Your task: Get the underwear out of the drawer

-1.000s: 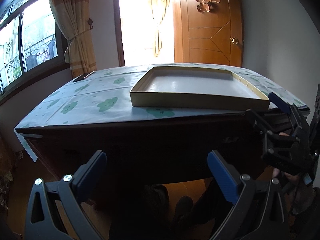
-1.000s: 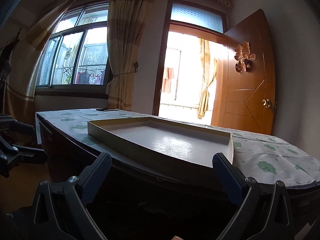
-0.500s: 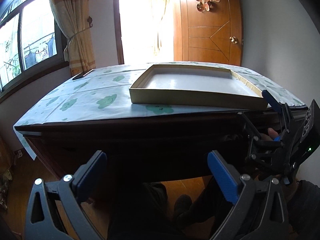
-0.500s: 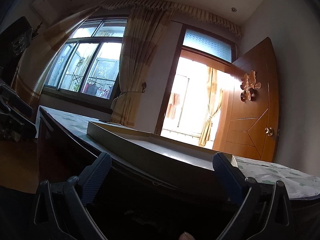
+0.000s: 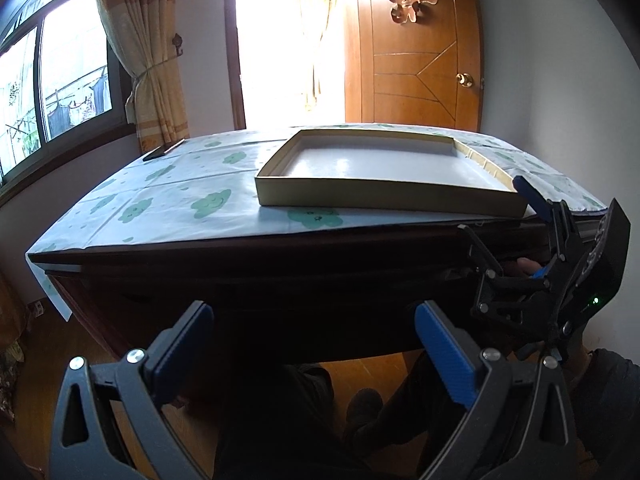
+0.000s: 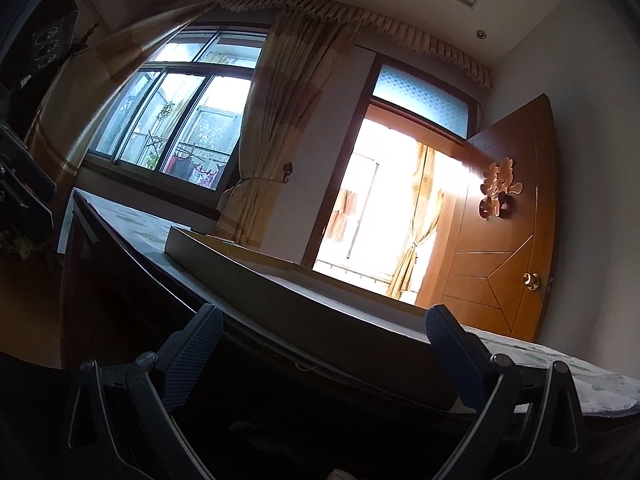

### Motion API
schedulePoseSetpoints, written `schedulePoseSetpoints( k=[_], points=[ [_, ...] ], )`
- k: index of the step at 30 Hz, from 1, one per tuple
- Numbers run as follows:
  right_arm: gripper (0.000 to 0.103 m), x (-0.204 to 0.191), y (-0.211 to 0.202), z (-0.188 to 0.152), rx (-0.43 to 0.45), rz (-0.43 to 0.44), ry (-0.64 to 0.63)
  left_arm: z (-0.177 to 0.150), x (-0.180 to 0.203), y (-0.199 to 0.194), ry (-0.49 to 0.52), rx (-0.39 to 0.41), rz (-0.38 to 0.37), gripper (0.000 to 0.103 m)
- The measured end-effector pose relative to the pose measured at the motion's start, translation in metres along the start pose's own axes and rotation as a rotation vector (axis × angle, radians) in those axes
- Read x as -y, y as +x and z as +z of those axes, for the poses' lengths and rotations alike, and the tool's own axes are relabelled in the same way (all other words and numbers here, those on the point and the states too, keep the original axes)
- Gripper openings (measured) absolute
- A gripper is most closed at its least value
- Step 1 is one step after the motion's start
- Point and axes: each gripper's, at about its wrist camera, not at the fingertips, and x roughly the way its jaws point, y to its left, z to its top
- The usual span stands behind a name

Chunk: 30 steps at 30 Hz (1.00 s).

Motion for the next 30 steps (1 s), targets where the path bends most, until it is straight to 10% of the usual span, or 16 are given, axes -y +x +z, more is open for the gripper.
schedulePoseSetpoints(
  k=[30],
  points=[
    [0.102,0.003,-0.016,-0.005,-0.147,0.014,0.033,-0.009,-0.002,-0.006,-0.015,-0.026,-0.007,0.103]
  ],
)
